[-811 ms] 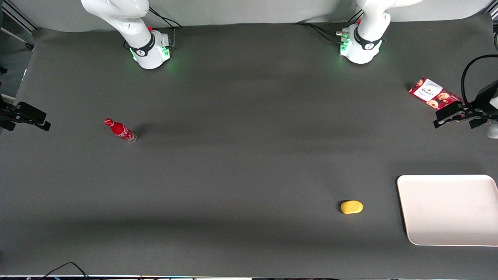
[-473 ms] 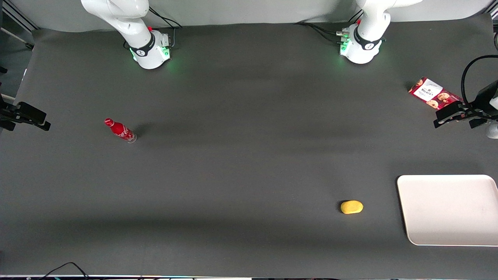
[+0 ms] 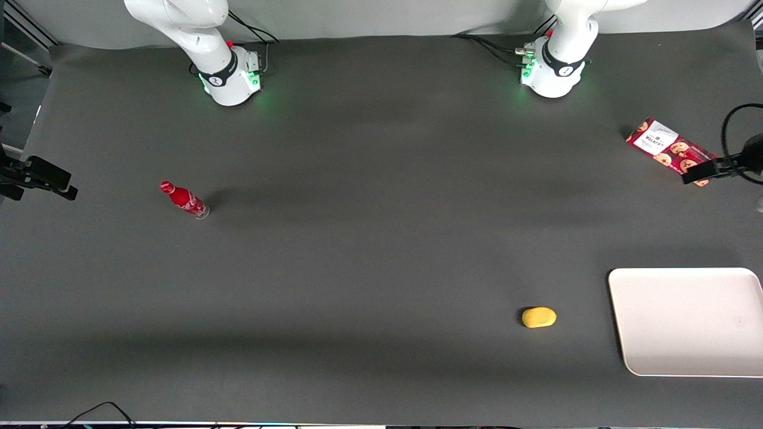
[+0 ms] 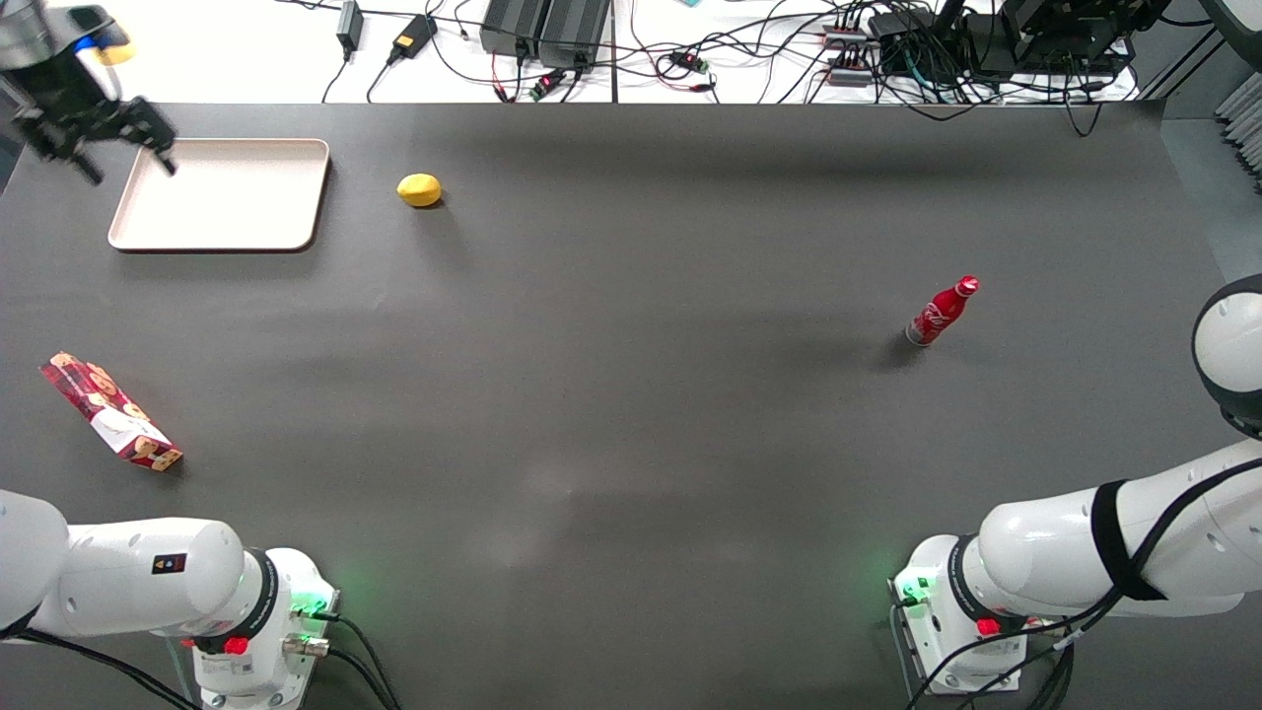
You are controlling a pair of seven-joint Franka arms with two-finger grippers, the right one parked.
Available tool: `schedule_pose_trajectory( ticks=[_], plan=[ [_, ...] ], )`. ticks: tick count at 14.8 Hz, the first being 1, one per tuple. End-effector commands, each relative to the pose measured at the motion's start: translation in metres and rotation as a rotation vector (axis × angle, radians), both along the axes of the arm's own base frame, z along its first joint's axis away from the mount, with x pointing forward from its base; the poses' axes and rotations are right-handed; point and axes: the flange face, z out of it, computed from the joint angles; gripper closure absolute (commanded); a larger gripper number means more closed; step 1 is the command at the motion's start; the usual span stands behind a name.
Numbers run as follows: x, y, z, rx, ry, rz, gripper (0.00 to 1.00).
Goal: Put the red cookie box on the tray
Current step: 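Move the left gripper down toward the red plaid cookie box, then close the left gripper on the end of the cookie box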
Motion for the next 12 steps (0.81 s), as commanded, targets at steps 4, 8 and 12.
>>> schedule_pose_trajectory(
  ticks=[4,8,12],
  plan=[
    [-0.095,0.136,-0.096,-0.007,-0.015,0.264,0.0],
    [-0.135,0.157,-0.153,0.041,-0.087,0.305,0.0],
    [-0.181,0.178,-0.196,0.07,-0.106,0.348,0.0]
  ],
)
